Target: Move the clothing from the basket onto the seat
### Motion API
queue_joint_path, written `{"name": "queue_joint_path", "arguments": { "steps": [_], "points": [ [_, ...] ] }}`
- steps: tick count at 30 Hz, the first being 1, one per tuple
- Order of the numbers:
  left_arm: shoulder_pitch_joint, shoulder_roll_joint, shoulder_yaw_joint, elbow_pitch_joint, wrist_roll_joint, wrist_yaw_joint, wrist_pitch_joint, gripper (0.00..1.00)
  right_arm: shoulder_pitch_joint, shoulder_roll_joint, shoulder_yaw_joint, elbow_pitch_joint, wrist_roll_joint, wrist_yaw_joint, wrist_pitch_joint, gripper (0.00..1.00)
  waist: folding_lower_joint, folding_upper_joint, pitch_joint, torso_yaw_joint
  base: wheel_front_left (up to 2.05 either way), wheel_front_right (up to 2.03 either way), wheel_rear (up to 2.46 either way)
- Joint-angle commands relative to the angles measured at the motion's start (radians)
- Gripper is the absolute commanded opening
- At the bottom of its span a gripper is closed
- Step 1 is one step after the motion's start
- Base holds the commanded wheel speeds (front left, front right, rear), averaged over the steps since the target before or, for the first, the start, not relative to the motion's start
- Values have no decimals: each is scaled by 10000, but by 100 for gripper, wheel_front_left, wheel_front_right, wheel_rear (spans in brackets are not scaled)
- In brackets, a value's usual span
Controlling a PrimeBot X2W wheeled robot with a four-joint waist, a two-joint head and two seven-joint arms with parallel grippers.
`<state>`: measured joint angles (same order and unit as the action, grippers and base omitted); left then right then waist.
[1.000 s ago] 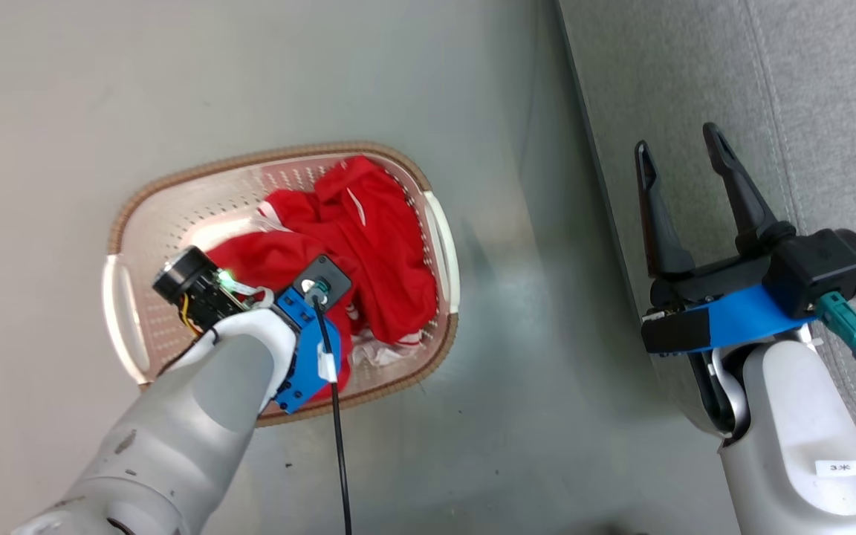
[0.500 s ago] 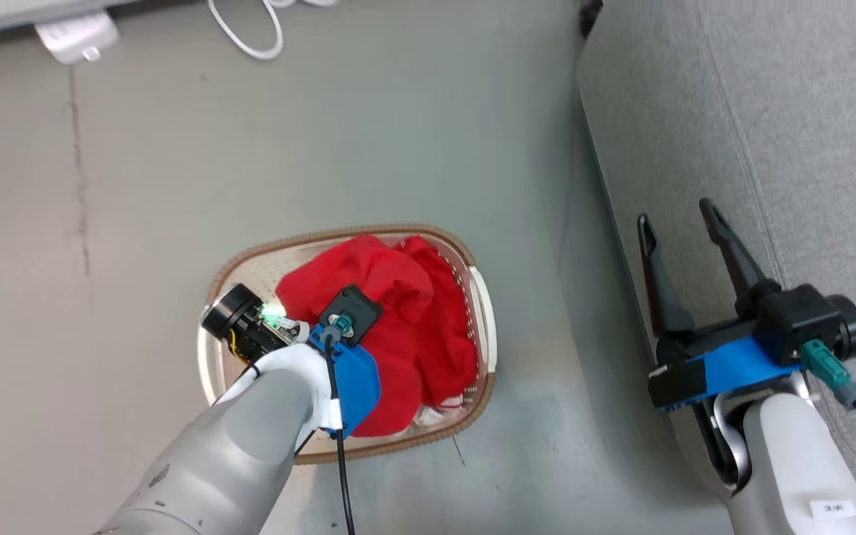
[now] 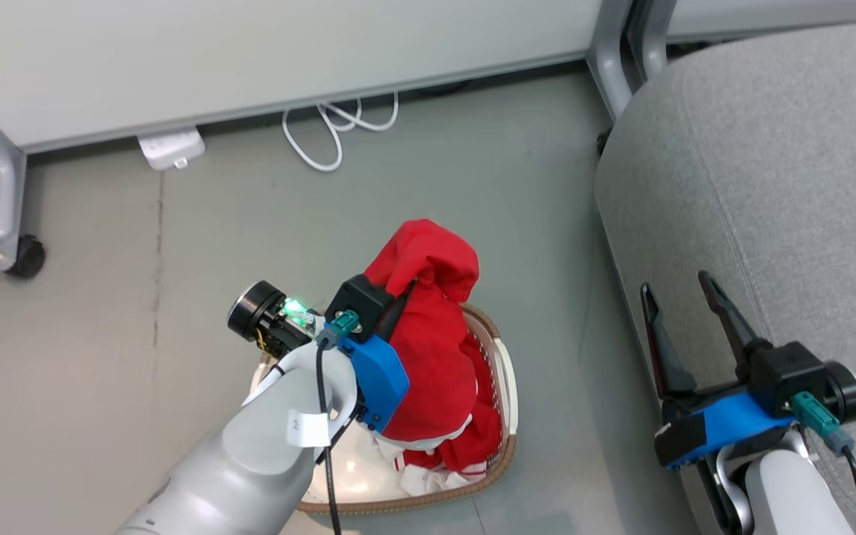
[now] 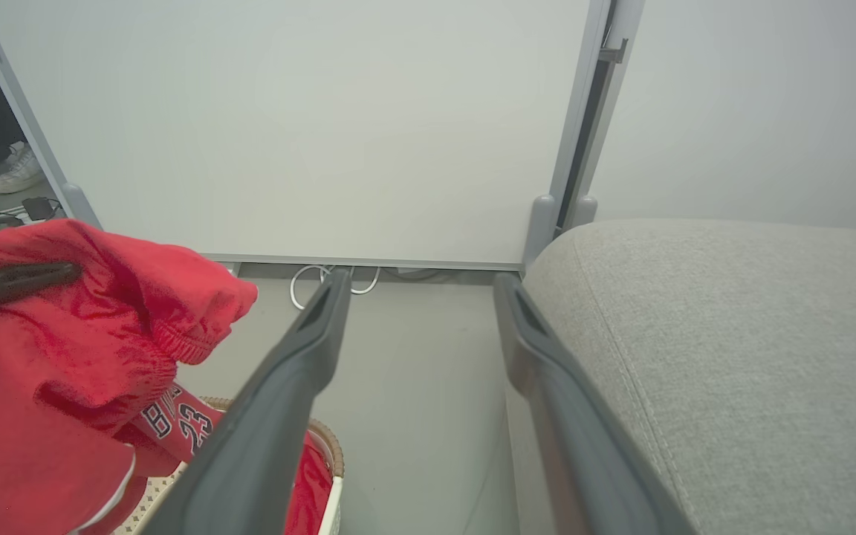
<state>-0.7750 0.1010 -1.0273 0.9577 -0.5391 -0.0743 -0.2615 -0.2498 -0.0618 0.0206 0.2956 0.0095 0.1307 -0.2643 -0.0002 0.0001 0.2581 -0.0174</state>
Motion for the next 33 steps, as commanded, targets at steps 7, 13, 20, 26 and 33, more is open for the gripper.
{"name": "queue_joint_path", "arguments": {
  "steps": [7, 13, 20, 26, 33],
  "points": [
    [552, 315, 981, -1414, -3, 93, -51, 0, 740, -1, -102, 176, -33, 1, -3, 100, 2, -1, -1131, 203, 0, 0, 0],
    [916, 414, 1555, -2314, 116, 191, -51, 0, 1235, 33, -167, 278, -31, 1, -3, 100, 2, -1, -1809, 239, 0, 0, 0],
    [1464, 374, 2129, -3246, 164, 283, -52, 0, 1791, 63, -249, 310, -67, 1, -3, 100, 2, -1, -2464, 336, 0, 0, 0],
    [1630, 370, 2431, -3666, 188, 329, -52, 0, 1993, 88, -321, 340, -26, 1, -3, 100, 2, -1, -2676, 459, 0, 0, 0],
    [1617, 374, 2496, -3683, 217, 269, -52, 0, 2092, 103, -99, 383, 94, 1, -3, 100, 2, -1, -2802, 530, 0, 0, 0]
  ]
}}
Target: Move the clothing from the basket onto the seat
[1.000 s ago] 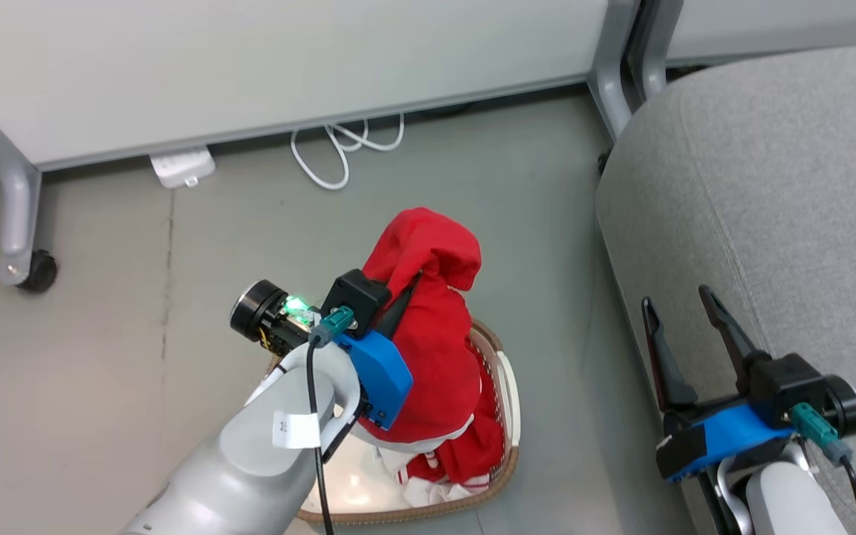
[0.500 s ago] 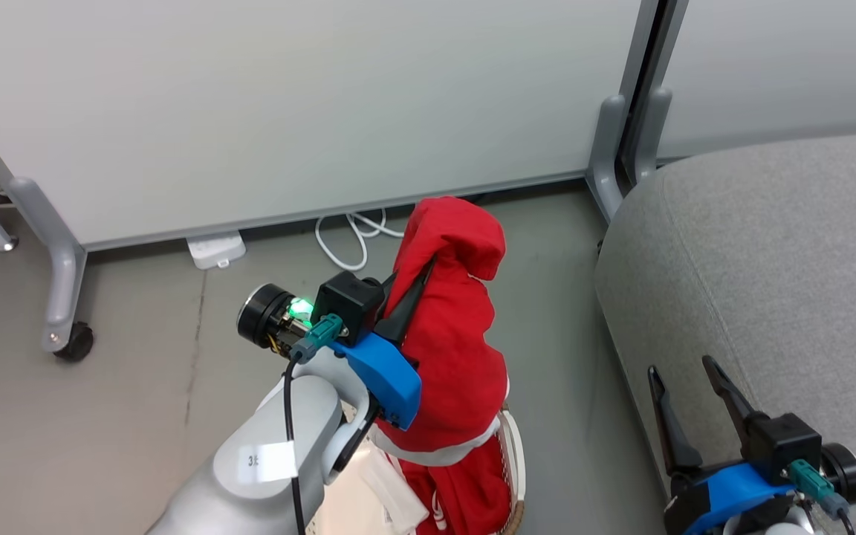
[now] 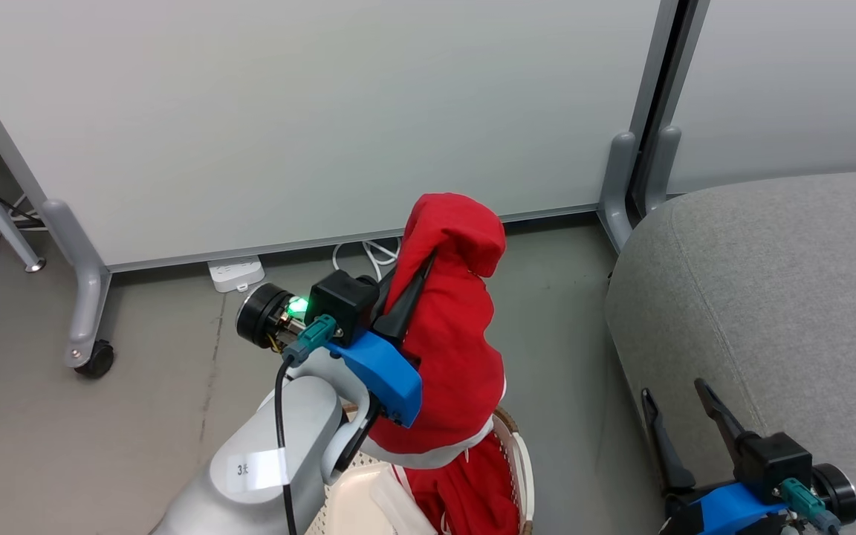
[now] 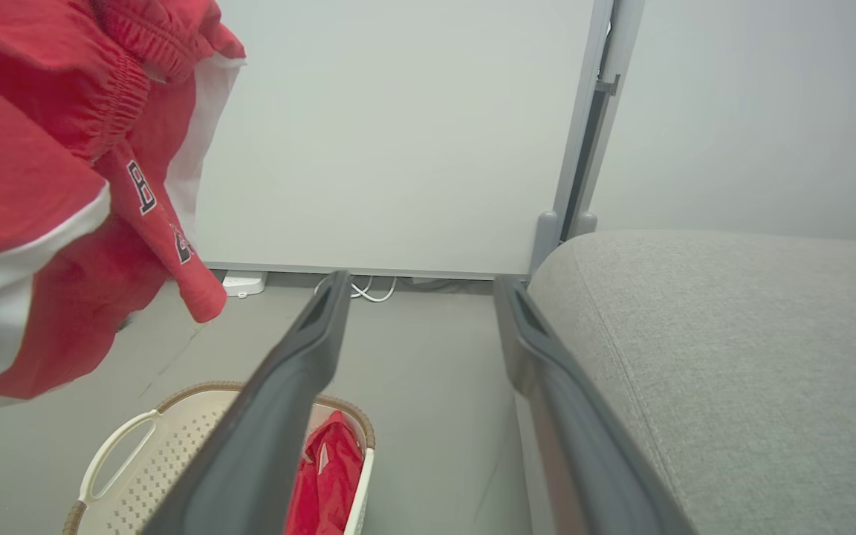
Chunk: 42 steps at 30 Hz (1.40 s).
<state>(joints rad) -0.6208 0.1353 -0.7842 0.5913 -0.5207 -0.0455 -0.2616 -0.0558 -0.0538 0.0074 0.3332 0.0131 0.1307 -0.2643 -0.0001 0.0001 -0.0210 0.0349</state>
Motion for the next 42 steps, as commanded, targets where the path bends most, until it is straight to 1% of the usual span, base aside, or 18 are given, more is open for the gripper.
{"name": "queue_joint_path", "arguments": {
  "steps": [1, 5, 8, 20, 28, 36, 42],
  "points": [
    [71, 41, 63, -13, 50, -28, -51, 0, 155, 21, 91, 11, 51, 1, -3, 100, 1, -1, -20, 12, 0, 0, 0],
    [53, 63, 75, -13, 95, -29, -51, 0, 68, 7, 409, -12, 193, 1, -3, 100, 1, -1, -28, 26, 0, 0, 0],
    [33, 79, 90, -16, 117, -23, -51, 0, -82, -147, 854, -84, 327, 1, -3, 100, 1, -1, -17, 35, 0, 0, 0],
    [-29, 41, 103, 100, 167, -62, -51, 0, -943, -991, 3687, -386, 1291, 1, -3, 100, 1, -1, 61, 140, 0, 0, 0],
    [-134, -28, 82, 145, 220, -97, -51, 0, -1862, -1312, 5128, -325, 1713, 1, -3, 100, 1, -1, 152, 204, 0, 0, 0],
    [-233, -182, -25, 189, 305, -135, -51, 0, -2761, -1237, 5934, 180, 1922, 1, -3, 100, 1, -1, 263, 295, 0, 0, 0],
    [-340, -309, -159, 232, 369, -222, -51, 0, -3444, -1050, 6135, 902, 1995, 1, -3, 100, 1, -1, 361, 415, 0, 0, 0]
  ]
}}
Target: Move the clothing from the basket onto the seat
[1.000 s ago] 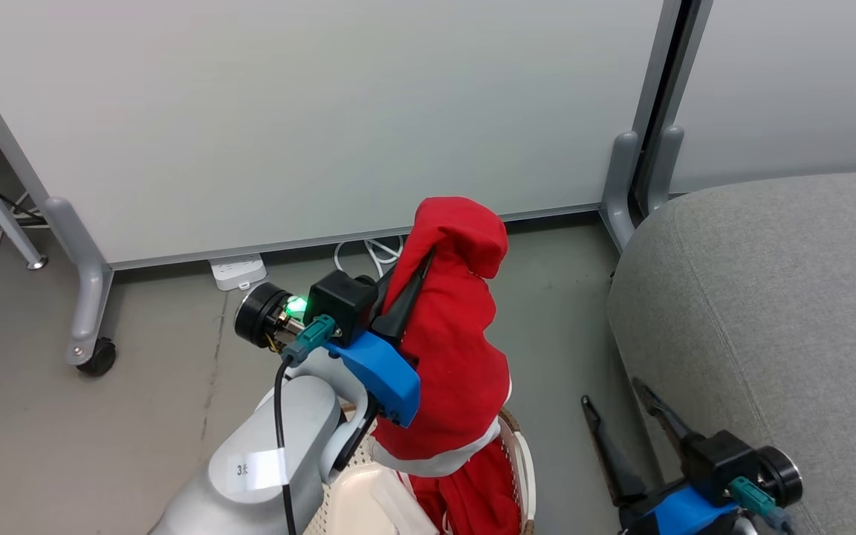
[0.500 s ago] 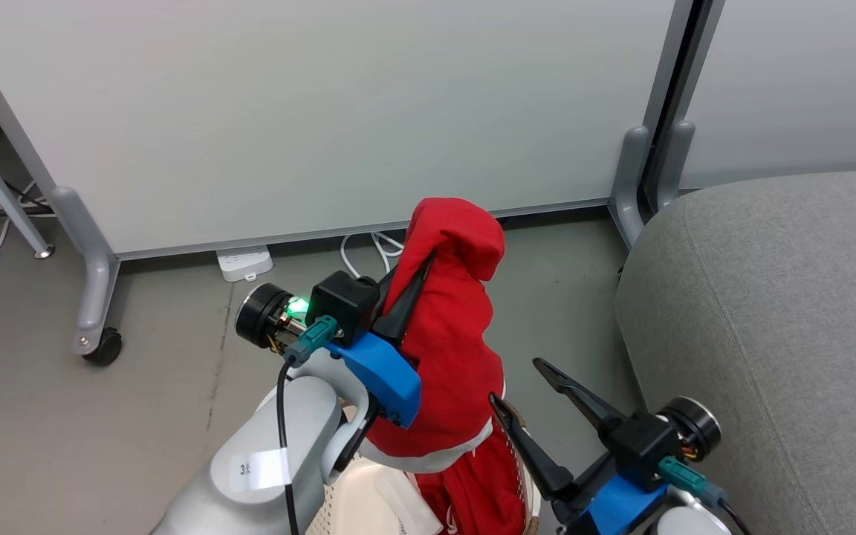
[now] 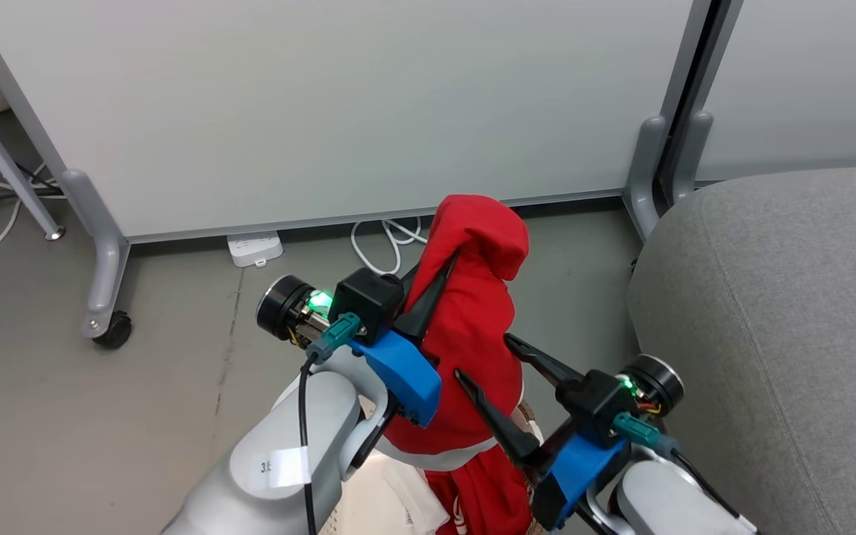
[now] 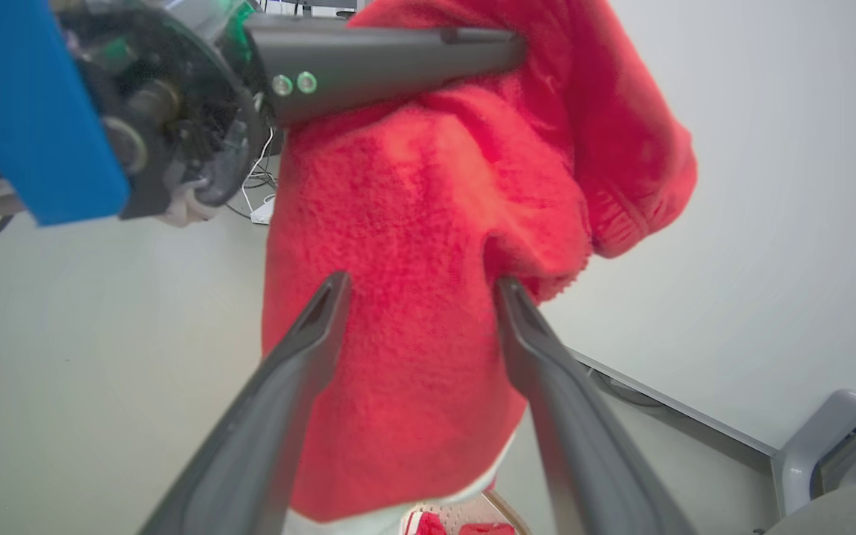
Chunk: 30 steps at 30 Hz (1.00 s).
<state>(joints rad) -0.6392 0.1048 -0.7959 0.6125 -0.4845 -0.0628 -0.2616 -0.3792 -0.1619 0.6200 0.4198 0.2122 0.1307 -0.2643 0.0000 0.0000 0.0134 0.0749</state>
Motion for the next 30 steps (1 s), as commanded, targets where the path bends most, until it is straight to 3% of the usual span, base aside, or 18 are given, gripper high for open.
{"name": "queue_joint_path", "arguments": {
  "steps": [1, 13, 15, 30],
  "points": [
    [-184, -26, -54, 18, 18, -56, -51, 0, -298, 59, 40, 161, 2, 1, -3, 100, 0, 0, 49, 31, 0, 0, 0],
    [-439, -236, -77, 36, 138, -103, -51, 0, -1267, 577, 334, 1591, 420, 1, -3, 100, 0, 0, 324, 105, 0, 0, 0],
    [-449, -256, -61, 45, 147, -122, -51, 0, -1379, 673, 315, 1840, 530, 1, -3, 0, 0, 0, 348, 109, 0, 0, 0],
    [-444, -310, 111, 154, 288, -206, -51, 0, -1593, 870, 289, 2146, 688, 1, -3, 0, 0, 0, 361, 89, 0, 0, 0]
  ]
}}
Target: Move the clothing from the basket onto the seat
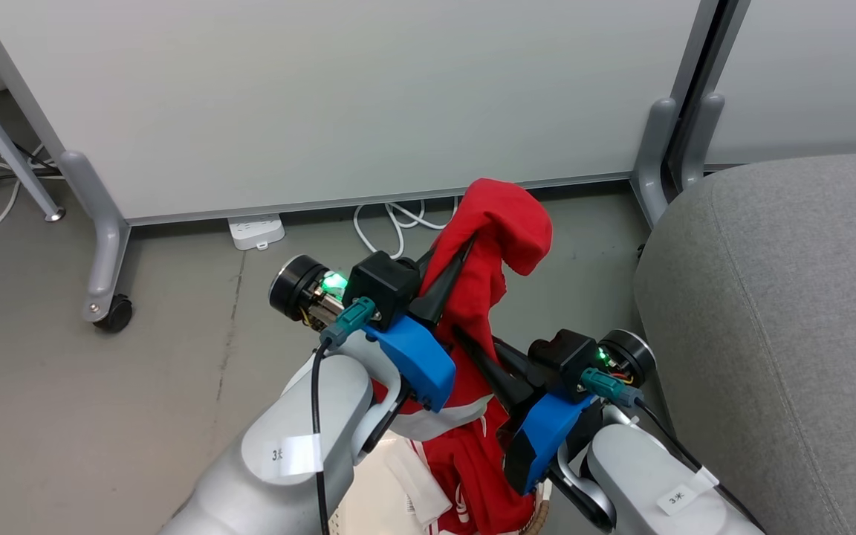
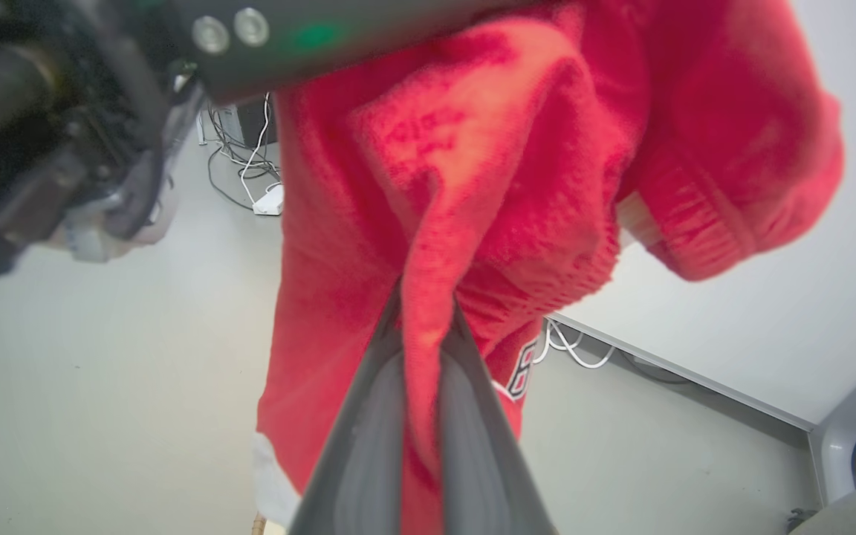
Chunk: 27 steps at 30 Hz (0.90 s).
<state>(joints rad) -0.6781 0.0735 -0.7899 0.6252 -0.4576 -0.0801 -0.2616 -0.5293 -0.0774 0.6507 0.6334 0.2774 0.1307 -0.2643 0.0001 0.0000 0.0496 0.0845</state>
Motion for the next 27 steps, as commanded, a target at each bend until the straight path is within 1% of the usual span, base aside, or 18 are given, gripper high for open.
{"name": "queue_joint_path", "arguments": {
  "steps": [1, 13, 14, 15, 16, 27],
  "points": [
    [-50, 4, 63, 27, 36, -40, -51, 0, -78, 21, -26, -3, 33, 1, -3, 0, -1, 0, 0, -13, 0, 0, 0],
    [-58, -10, 180, 79, 184, -72, -51, 0, -35, -39, -71, -98, -28, 1, -3, 0, -1, 0, 43, -30, 0, 0, 0],
    [-52, -10, 204, 88, 182, -45, -51, 16, -33, -44, -74, -106, -29, 1, -3, 0, -1, 0, 44, -31, 0, 0, 0],
    [-40, -12, 228, 98, 172, -21, -51, 82, -33, -45, -79, -114, -33, 1, -3, 0, -1, 0, 47, -33, 0, 0, 0],
    [-38, -19, 252, 86, 176, 10, -51, 100, -37, -48, -87, -123, -37, 1, -3, 0, -1, 0, 55, -34, 0, 0, 0],
    [25, -37, 379, 24, 331, 38, -51, 100, 38, -129, -39, -206, -181, 1, -3, 0, -1, 0, 124, -77, 0, 0, 0]
  ]
}}
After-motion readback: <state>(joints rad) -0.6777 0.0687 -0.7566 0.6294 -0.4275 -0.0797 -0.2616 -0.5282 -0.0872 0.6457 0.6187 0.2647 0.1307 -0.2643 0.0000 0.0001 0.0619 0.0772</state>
